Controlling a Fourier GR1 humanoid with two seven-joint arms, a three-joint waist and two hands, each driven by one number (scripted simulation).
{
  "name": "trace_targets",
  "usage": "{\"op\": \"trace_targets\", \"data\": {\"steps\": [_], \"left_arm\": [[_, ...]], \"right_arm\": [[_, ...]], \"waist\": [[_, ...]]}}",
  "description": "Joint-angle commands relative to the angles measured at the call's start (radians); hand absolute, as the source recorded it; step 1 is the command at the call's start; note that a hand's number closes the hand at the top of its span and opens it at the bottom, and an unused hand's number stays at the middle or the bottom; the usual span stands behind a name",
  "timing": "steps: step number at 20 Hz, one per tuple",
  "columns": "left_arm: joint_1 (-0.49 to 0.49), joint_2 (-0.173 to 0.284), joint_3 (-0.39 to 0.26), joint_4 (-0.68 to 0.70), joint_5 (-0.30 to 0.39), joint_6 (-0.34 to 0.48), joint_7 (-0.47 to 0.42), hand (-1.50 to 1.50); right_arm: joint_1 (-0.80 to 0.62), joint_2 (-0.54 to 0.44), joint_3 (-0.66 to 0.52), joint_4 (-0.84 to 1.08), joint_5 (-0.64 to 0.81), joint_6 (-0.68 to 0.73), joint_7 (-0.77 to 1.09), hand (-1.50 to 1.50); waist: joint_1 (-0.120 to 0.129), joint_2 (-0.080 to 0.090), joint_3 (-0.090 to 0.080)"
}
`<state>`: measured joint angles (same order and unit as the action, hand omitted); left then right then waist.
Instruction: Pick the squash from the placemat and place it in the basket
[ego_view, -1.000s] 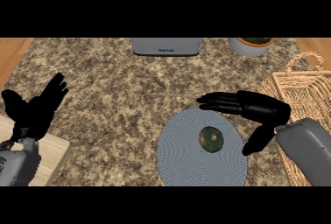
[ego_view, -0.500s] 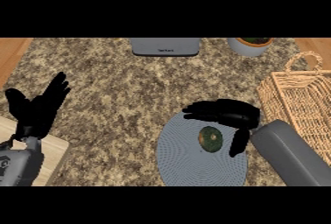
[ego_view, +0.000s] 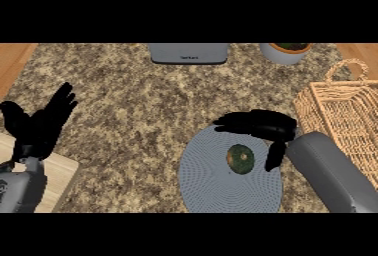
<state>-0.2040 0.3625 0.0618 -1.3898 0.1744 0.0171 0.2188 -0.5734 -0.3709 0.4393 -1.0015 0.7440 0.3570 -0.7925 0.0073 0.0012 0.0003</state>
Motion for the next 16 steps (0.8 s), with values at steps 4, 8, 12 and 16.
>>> {"op": "trace_targets", "data": {"steps": [4, 8, 12, 16], "left_arm": [[-0.020, 0.003, 0.032, 0.036, -0.017, -0.017, -0.018, 0.00], [-0.071, 0.017, 0.048, 0.032, -0.003, -0.033, 0.045, 0.00], [-0.016, -0.043, 0.026, 0.033, -0.049, -0.003, -0.022, 0.00], [0.031, -0.042, 0.035, 0.000, -0.051, -0.043, -0.033, 0.00]], "right_arm": [[-0.008, -0.005, -0.006, 0.021, -0.015, 0.093, -0.118, -1.50], [0.052, -0.028, 0.020, -0.049, -0.011, 0.076, -0.123, -1.50], [0.031, -0.051, 0.015, 0.030, 0.034, 0.031, -0.176, -1.50], [0.080, 0.050, 0.027, 0.022, 0.101, -0.063, -0.087, -1.50]], "waist": [[-0.003, 0.000, 0.000], [-0.009, -0.002, 0.000], [-0.003, 0.000, 0.000], [-0.002, -0.001, 0.000]]}}
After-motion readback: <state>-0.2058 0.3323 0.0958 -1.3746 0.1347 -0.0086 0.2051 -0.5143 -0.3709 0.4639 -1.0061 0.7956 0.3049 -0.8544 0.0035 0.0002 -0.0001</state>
